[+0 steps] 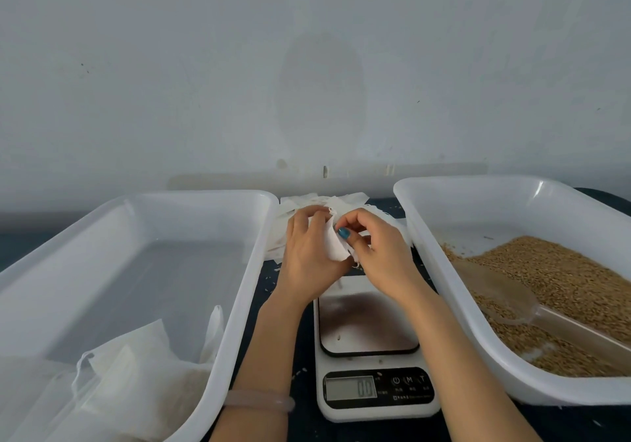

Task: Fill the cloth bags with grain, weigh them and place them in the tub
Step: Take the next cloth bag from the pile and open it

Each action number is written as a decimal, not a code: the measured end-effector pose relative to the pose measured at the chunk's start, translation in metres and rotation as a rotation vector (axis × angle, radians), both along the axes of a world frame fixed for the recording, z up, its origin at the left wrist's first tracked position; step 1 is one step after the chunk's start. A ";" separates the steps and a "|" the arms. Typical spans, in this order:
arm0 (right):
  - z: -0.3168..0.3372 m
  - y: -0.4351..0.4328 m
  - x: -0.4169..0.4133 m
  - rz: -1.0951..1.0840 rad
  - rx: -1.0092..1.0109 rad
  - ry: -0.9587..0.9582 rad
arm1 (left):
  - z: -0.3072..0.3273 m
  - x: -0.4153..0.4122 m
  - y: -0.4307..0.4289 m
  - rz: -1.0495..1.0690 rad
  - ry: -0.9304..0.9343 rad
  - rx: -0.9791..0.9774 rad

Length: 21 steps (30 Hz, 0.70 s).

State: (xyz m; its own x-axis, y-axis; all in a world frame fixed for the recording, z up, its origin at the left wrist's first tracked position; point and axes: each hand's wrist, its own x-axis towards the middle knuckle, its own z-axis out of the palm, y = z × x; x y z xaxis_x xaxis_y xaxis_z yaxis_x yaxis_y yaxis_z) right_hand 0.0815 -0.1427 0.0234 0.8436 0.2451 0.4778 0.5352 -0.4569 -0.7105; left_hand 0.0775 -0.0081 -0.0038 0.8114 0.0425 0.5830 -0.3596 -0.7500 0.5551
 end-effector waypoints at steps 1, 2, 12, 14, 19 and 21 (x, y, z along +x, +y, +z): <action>-0.001 -0.001 0.001 -0.026 -0.056 -0.034 | 0.000 0.000 0.001 0.032 -0.028 0.015; -0.004 -0.002 0.004 -0.066 -0.137 -0.073 | 0.000 0.000 0.001 0.057 -0.040 0.017; -0.004 0.002 -0.005 -0.109 -0.139 -0.270 | 0.003 -0.008 0.002 0.154 -0.081 0.152; -0.004 0.002 -0.006 -0.081 -0.133 -0.229 | 0.004 -0.006 0.003 0.136 -0.089 0.134; -0.007 0.004 -0.009 -0.208 -0.220 -0.391 | 0.007 -0.006 0.003 0.091 -0.078 0.020; -0.004 0.004 -0.011 -0.206 -0.248 -0.402 | 0.007 -0.005 0.005 0.073 -0.056 -0.029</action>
